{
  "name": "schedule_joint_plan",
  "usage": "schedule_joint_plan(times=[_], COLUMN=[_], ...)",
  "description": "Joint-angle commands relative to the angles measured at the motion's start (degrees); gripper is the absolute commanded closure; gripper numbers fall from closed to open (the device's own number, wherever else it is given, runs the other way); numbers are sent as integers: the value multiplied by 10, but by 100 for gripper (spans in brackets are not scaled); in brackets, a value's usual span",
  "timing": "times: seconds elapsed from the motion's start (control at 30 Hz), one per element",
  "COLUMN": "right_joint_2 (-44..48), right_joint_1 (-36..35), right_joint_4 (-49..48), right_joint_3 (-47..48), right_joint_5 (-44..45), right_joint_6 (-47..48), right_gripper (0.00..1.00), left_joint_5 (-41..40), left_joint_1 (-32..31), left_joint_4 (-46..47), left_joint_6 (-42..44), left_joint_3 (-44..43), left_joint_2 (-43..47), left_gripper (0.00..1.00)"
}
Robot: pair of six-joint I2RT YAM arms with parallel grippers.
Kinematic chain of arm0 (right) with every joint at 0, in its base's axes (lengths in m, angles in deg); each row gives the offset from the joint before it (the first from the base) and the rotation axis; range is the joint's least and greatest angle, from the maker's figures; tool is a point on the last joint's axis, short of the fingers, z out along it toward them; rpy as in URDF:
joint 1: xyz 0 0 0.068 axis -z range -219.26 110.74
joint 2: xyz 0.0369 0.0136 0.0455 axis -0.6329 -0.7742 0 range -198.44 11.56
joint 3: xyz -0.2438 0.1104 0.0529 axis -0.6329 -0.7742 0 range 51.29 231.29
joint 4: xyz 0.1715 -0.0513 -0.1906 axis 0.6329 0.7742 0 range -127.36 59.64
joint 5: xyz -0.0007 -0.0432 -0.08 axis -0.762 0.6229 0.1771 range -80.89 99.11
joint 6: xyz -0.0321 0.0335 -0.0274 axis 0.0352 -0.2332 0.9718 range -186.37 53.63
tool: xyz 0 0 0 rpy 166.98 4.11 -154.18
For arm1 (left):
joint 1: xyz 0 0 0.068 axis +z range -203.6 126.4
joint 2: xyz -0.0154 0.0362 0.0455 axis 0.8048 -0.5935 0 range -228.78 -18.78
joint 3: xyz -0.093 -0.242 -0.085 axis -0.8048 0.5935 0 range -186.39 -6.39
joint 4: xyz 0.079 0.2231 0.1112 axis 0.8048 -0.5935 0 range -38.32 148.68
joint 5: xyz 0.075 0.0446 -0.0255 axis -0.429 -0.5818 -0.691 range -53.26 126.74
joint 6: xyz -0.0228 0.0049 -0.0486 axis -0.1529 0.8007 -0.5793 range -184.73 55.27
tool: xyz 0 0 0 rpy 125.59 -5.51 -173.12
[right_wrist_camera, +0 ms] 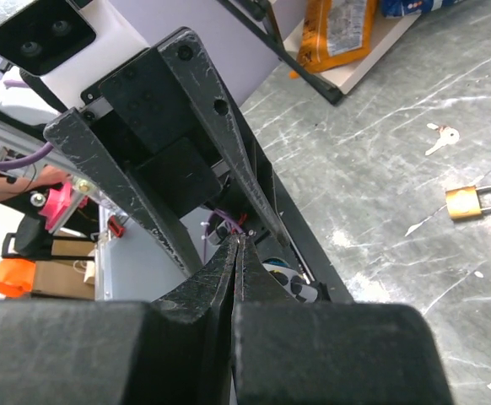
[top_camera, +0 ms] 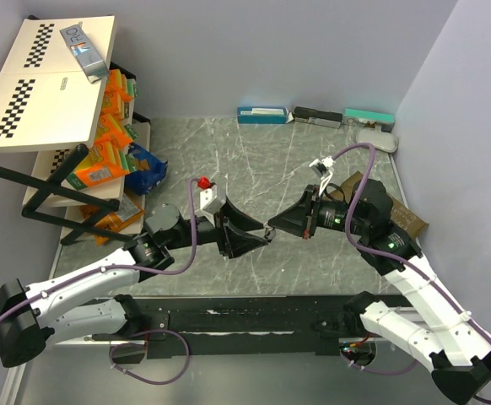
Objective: Unlock with the key
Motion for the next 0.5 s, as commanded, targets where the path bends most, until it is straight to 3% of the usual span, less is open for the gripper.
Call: schedule_joint_plan(times=[0.0, 0.47], right_joint_2=[12, 15], right_joint_1=[0, 4], right_joint_4=[-23, -23], right_joint_3=[23, 19], right_joint_5=[-13, -14], right_joint_6=[-12, -17], right_gripper=[100, 100], left_joint_5=[-17, -38], left_joint_1=[-15, -18], left_joint_4=[14, 19], left_joint_6=[24, 25], left_joint_3=[-30, -11], left_joint_2=[-4, 10], left_gripper=[48, 79])
